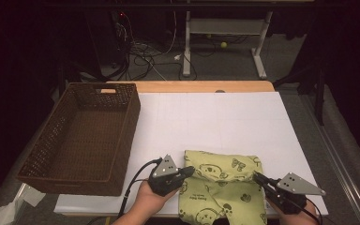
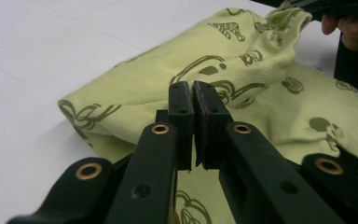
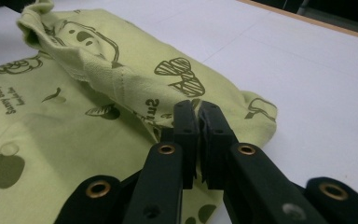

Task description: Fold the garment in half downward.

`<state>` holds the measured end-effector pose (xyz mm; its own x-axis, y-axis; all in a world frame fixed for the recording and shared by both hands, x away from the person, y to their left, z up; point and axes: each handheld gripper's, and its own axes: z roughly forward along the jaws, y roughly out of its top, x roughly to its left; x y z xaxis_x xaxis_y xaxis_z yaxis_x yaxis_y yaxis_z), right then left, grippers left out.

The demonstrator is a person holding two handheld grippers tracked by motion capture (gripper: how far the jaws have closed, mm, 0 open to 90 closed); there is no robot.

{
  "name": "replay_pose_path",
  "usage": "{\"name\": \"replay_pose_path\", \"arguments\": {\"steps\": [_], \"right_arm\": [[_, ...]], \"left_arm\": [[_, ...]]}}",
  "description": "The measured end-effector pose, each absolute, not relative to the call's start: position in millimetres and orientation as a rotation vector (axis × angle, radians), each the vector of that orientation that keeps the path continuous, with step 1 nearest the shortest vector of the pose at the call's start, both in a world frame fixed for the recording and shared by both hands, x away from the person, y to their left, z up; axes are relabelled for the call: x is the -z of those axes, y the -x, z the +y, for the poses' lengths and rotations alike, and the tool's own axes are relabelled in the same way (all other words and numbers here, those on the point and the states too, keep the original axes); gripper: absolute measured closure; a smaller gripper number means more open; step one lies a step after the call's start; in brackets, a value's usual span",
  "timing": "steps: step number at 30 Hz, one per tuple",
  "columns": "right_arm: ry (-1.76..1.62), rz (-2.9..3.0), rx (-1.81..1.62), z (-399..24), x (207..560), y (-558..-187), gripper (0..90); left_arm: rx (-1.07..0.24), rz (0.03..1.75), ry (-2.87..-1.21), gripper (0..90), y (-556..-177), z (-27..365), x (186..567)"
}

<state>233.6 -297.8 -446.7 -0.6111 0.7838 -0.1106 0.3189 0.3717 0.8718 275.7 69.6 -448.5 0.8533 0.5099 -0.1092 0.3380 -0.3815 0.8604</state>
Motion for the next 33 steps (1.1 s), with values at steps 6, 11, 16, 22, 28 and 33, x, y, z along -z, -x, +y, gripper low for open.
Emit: {"name": "replay_pose_path", "arguments": {"steps": [6,11,16,22,28,33], "right_arm": [[-0.935,2.135,-1.191,-298.9,445.5,-224.6,87.5],[-0.903,2.193,-1.153,-295.0,450.2,-216.6,87.4],[-0.887,2.237,-1.11,-289.9,453.7,-211.4,87.4],[-0.895,2.26,-1.094,-290.5,457.1,-205.6,87.4],[-0.917,2.287,-1.11,-292.9,458.0,-203.0,79.2],[-0.917,2.252,-1.15,-297.0,452.4,-197.5,66.9]], "left_arm": [[-0.186,0.603,-2.015,82.9,-264.5,72.4,448.1],[-0.149,0.615,-2.049,82.8,-260.4,74.9,452.6],[-0.124,0.623,-2.089,82.8,-255.8,77.1,457.5],[-0.116,0.609,-2.133,82.8,-247.7,74.9,461.0],[-0.074,0.622,-2.154,76.9,-247.3,75.7,465.7],[-0.057,0.648,-2.088,62.3,-249.7,83.1,459.8]]}}
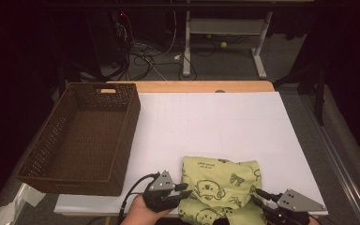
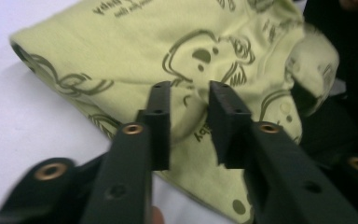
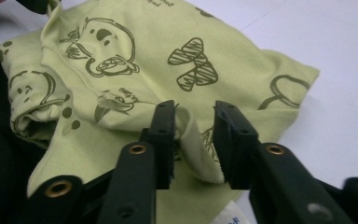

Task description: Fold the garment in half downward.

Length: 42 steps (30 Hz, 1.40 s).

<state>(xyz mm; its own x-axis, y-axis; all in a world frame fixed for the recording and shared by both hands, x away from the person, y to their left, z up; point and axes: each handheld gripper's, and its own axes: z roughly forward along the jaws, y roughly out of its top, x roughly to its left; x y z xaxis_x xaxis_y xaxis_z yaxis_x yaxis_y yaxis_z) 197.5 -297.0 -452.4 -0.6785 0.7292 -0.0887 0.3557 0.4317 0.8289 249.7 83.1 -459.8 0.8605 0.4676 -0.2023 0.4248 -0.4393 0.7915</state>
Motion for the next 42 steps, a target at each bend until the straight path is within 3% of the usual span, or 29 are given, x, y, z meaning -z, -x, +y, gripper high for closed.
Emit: {"name": "replay_pose_path", "arguments": {"steps": [3,13,18,27,35,42], "right_arm": [[-0.932,2.231,-1.18,-301.4,449.7,-196.2,62.5],[-1.035,2.121,-1.232,-313.4,445.5,-208.7,52.2],[-1.09,2.092,-1.204,-313.4,448.0,-228.9,49.9],[-1.153,2.022,-1.2,-306.9,443.9,-269.7,51.0],[-1.26,2.137,-1.091,-301.0,460.7,-301.0,47.1],[-1.255,2.221,-0.992,-297.4,469.7,-300.7,51.2]], "left_arm": [[-0.08,0.662,-2.049,53.0,-252.0,89.9,455.0],[-0.114,0.736,-1.999,38.7,-271.4,93.7,453.9],[-0.103,0.8,-1.988,38.5,-294.6,89.0,454.3],[-0.102,0.906,-1.98,29.4,-330.5,73.4,460.2],[-0.076,0.943,-2.06,31.3,-342.7,61.3,473.4],[-0.064,0.918,-2.102,48.9,-339.2,59.6,475.9]]}}
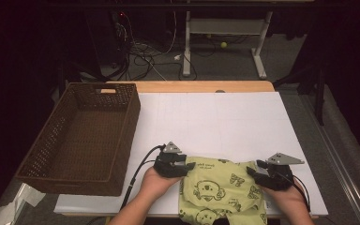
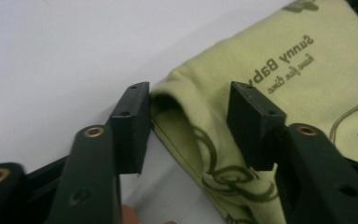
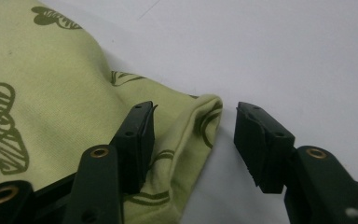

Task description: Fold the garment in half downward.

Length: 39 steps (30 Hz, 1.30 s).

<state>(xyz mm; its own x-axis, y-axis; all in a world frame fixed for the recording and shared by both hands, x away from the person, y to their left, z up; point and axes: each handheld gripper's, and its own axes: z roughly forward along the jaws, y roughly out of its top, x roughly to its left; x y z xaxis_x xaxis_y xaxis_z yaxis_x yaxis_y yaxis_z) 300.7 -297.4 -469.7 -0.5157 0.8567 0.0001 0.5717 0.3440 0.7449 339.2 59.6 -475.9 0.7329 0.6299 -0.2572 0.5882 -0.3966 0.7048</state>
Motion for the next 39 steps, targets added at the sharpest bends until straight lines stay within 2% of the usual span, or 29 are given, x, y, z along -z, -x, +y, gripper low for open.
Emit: {"name": "replay_pose_path", "arguments": {"steps": [5,9,14,15,18,27,39], "right_arm": [[-1.26,2.23,-1.001,-295.4,470.3,-299.8,57.3],[-1.242,2.246,-1.007,-294.1,470.4,-299.0,66.4],[-1.239,2.264,-1.028,-293.5,470.5,-298.7,78.9],[-1.234,2.273,-1.038,-293.8,470.4,-298.8,82.5],[-1.215,2.274,-1.037,-292.9,470.2,-297.4,85.3],[-1.164,2.116,-1.084,-294.2,456.0,-290.9,85.8],[-1.168,2.048,-1.063,-291.7,453.1,-326.9,85.8]], "left_arm": [[-0.052,0.904,-2.104,60.5,-336.3,60.3,476.7],[-0.061,0.869,-2.129,71.8,-332.5,57.9,476.7],[-0.074,0.849,-2.144,78.6,-330.5,57.2,476.2],[-0.078,0.85,-2.139,79.1,-329.9,57.0,476.2],[-0.091,0.848,-2.131,79.9,-328.4,58.1,475.2],[-0.166,0.83,-2.065,80.4,-332.5,62.6,460.2],[-0.188,0.92,-2.033,80.2,-372.2,58.4,455.7]]}}
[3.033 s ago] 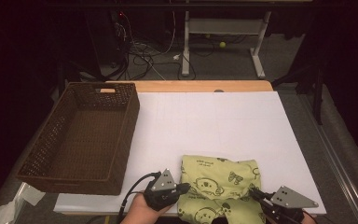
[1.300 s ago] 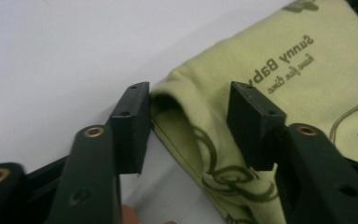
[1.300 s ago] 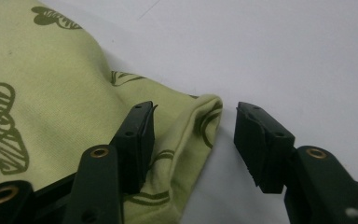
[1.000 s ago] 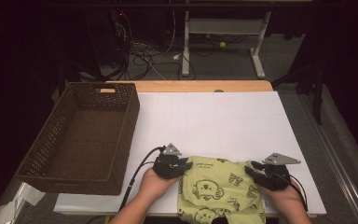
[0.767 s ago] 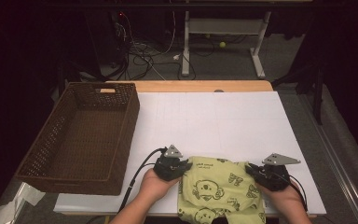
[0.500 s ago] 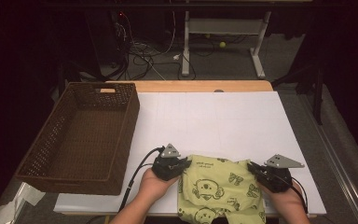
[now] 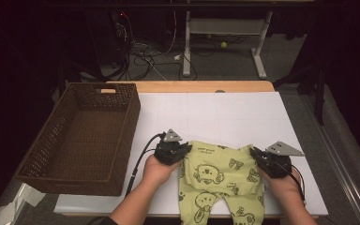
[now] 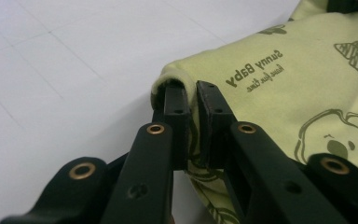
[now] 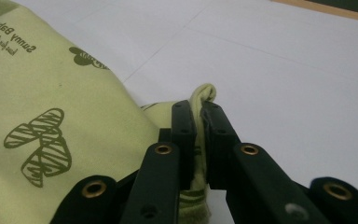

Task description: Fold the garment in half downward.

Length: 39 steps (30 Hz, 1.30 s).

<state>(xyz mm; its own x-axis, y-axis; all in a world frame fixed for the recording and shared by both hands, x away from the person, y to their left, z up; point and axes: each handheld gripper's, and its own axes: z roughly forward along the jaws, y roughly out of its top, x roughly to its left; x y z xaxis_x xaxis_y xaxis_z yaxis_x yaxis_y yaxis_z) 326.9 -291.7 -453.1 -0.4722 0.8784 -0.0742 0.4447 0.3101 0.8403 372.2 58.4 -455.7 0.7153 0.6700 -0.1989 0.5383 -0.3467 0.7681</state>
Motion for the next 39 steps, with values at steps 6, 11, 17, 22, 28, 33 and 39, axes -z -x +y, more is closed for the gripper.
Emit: {"name": "replay_pose_path", "arguments": {"steps": [6,11,17,22,28,33,39], "right_arm": [[-1.173,2.032,-1.05,-290.4,454.4,-343.1,85.9],[-1.187,2.019,-1.056,-289.3,450.9,-357.9,85.9],[-1.192,1.997,-1.053,-286.8,438.7,-376.0,85.9],[-1.242,2.031,-1.015,-288.1,452.6,-392.5,84.8],[-1.271,2.047,-1.003,-289.9,460.1,-395.5,58.0],[-1.246,2.034,-1.036,-295.2,451.0,-379.6,44.4],[-1.21,2.043,-1.068,-301.2,451.1,-351.9,41.7]], "left_arm": [[-0.211,0.952,-2.041,80.2,-388.3,54.5,457.8],[-0.234,0.975,-2.023,80.0,-403.4,52.9,452.0],[-0.265,0.992,-2.019,79.9,-421.1,49.7,445.2],[-0.229,1.053,-2.052,77.8,-435.2,46.7,463.9],[-0.22,1.072,-2.033,54.0,-429.2,49.9,461.2],[-0.188,1.053,-1.99,34.5,-410.3,69.2,446.4],[-0.24,0.981,-2.03,26.8,-376.5,79.0,439.5]]}}
